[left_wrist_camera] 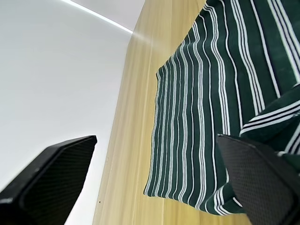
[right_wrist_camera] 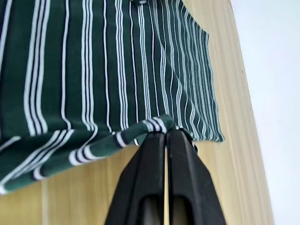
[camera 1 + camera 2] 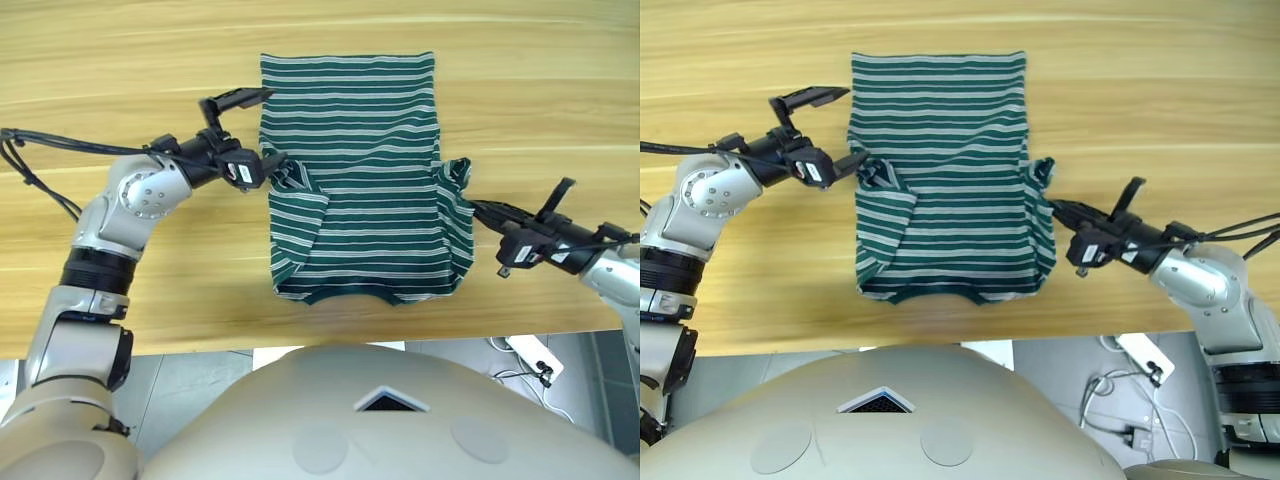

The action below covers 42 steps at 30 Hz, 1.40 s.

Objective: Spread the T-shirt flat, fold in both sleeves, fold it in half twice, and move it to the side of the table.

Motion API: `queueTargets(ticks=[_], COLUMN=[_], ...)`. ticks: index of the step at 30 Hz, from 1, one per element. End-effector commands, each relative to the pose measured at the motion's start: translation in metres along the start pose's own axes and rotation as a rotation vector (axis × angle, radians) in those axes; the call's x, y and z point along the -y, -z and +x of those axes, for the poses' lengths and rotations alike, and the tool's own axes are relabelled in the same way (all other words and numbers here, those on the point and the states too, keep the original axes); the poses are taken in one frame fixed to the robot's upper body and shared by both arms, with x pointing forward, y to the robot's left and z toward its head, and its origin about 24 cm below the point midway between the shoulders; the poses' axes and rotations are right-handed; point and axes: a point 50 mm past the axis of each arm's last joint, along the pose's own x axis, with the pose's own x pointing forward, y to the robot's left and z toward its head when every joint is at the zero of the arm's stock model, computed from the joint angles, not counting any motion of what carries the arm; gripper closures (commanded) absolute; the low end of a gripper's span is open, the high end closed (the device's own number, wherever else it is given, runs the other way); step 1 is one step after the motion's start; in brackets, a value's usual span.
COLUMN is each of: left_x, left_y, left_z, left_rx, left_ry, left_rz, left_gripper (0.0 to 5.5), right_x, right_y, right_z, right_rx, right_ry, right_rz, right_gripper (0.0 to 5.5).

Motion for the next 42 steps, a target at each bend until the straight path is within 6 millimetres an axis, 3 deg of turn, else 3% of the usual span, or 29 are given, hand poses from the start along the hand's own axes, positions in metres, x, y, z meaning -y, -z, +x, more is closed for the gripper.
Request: queueTargets(ticks=[1, 7, 14, 21, 23, 29, 33, 35, 38, 40, 42], left_x=[-0.003, -0.002, 0.0, 0.003, 0.004, 0.004, 0.002, 0.003, 0.005, 0.011, 0.021], left_y=[-0.001, -0.001, -0.001, -0.002, -0.003, -0.004, -0.01, -0.015, -0.019, -0.017, -0.014], left_z=[0.001, 0.003, 0.004, 0.003, 0.003, 0.002, 0.001, -0.004, -0.022, -0.039, -0.059], left_rx=[0.005, 0.009, 0.008, 0.011, 0.015, 0.022, 0.065, 0.102, 0.128, 0.102, 0.062], left_ry=[0.004, 0.009, 0.008, 0.018, 0.026, 0.033, 0.022, 0.05, 0.155, 0.263, 0.391], left_rz=[0.012, 0.009, 0.006, 0.001, -0.003, -0.017, -0.047, -0.068, -0.095, -0.104, -0.114], left_gripper=[0.71, 0.71, 0.71, 0.71, 0.71, 0.71, 0.71, 0.71, 0.71, 0.71, 0.42], right_x=[0.007, 0.011, 0.004, -0.013, -0.015, -0.012, 0.01, 0.023, 0.037, 0.03, 0.011], right_y=[-0.016, -0.025, -0.031, -0.023, -0.021, -0.023, -0.041, -0.041, -0.022, -0.007, -0.001], right_z=[0.018, 0.055, 0.089, 0.099, 0.098, 0.092, 0.08, 0.064, 0.029, 0.006, -0.012], right_rx=[0.088, 0.145, 0.191, 0.156, 0.142, 0.149, 0.269, 0.274, 0.15, 0.038, -0.033], right_ry=[-0.027, -0.078, -0.148, -0.243, -0.253, -0.244, -0.119, -0.067, -0.044, -0.115, -0.258], right_rz=[-0.049, -0.095, -0.101, -0.095, -0.091, -0.074, -0.014, -0.004, -0.028, -0.043, -0.068], right_gripper=[5.47, 5.47, 5.47, 5.47, 5.12, 4.14, 3.47, 3.13, 2.58, 2.2, 1.84])
